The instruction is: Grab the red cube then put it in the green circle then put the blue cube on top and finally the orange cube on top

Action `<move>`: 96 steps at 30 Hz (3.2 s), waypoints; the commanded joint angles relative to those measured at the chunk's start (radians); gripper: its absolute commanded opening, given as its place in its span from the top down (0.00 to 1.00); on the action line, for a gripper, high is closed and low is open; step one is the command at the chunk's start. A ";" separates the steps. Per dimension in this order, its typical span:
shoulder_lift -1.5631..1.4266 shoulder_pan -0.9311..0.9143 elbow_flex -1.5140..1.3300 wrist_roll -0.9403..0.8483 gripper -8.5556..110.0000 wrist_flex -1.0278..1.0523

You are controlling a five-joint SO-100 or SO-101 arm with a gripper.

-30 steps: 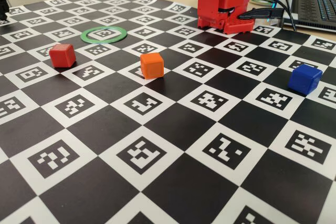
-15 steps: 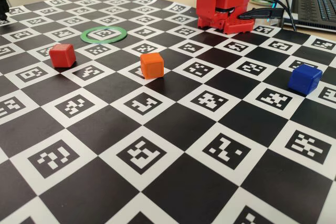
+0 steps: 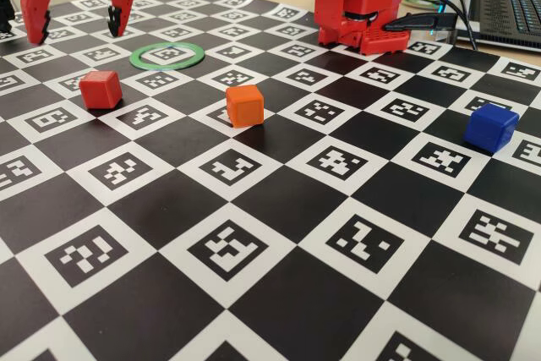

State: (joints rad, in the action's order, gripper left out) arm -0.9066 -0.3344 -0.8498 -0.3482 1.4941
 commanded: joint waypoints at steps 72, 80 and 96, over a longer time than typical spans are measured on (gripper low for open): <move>0.002 0.006 -0.127 -0.583 0.56 -0.265; 0.000 0.002 -0.137 -0.591 0.61 -0.259; -0.040 0.002 -0.124 -0.549 0.90 -0.209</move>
State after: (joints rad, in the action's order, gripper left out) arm -0.8406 -0.3329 -1.0032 -0.9112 1.2609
